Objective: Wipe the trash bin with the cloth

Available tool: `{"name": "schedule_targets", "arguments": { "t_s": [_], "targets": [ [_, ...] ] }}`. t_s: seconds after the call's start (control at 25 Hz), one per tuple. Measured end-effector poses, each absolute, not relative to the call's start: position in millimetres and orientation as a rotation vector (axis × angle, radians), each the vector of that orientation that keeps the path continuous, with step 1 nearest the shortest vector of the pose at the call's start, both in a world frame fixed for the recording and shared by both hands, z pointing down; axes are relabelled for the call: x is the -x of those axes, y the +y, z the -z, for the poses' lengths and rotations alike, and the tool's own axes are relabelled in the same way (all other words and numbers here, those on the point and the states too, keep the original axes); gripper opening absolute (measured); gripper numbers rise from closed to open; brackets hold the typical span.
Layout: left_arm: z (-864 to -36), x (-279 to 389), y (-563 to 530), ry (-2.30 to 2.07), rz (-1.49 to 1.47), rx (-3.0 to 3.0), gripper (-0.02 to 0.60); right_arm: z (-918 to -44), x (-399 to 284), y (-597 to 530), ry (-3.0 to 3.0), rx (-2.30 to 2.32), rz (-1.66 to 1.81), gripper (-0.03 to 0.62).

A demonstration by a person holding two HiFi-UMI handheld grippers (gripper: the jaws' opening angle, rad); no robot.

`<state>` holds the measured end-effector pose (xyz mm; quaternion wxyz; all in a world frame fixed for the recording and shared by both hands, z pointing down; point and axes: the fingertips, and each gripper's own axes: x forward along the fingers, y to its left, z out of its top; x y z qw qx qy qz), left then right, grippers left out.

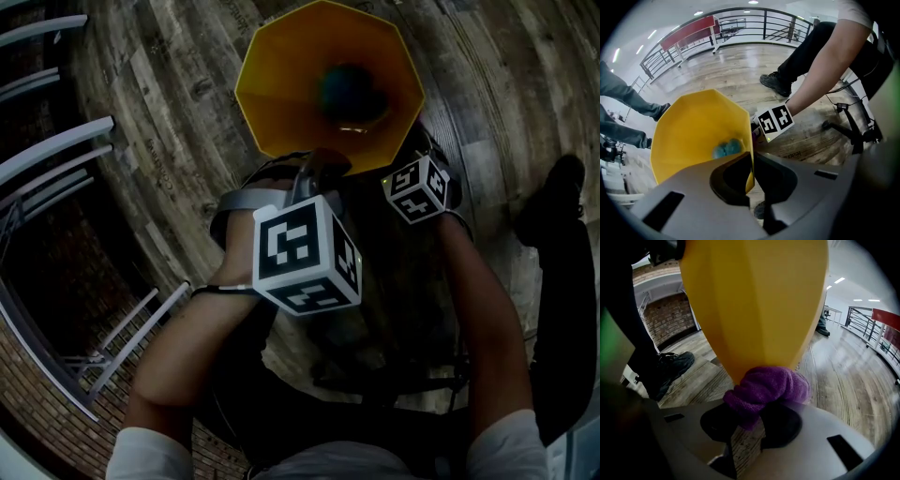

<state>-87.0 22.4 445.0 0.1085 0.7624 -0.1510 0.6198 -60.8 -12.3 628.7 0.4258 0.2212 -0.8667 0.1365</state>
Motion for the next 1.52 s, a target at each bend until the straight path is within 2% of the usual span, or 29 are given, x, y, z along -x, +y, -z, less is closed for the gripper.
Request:
{"name": "schedule_targets", "arguments": {
  "t_s": [0.72,0.76,0.84,0.96,1.28,1.52],
  "targets": [
    [-447.2,87.5,26.1,-0.455,-1.815,-2.243,0.015,-665.5,53.6,-24.6,-2.06,-0.555,-0.396,0.107],
    [-445.0,86.8,25.6,-0.453,-1.815,-2.262,0.022,-661.6,47.4,-25.1,-2.059,-0.568,-0.397,0.107],
    [-438.4,90.4,21.7,-0.449,-1.849,-2.305,0.092,-648.7,39.2,-33.0,-2.073,-0.611,-0.408,0.107],
    [-433.4,102.9,30.9,-0.365,-1.923,-2.343,0.14,-629.9,32.2,-29.2,-2.088,-0.644,-0.439,0.107],
    [-435.4,148.1,29.2,-0.29,-2.125,-2.341,0.143,-577.9,15.7,-15.0,-2.111,-0.668,-0.413,0.107],
    [-453.1,152.2,24.2,-0.334,-2.128,-2.35,0.129,-556.0,15.2,-2.9,-2.118,-0.666,-0.394,0.107]
  ]
}}
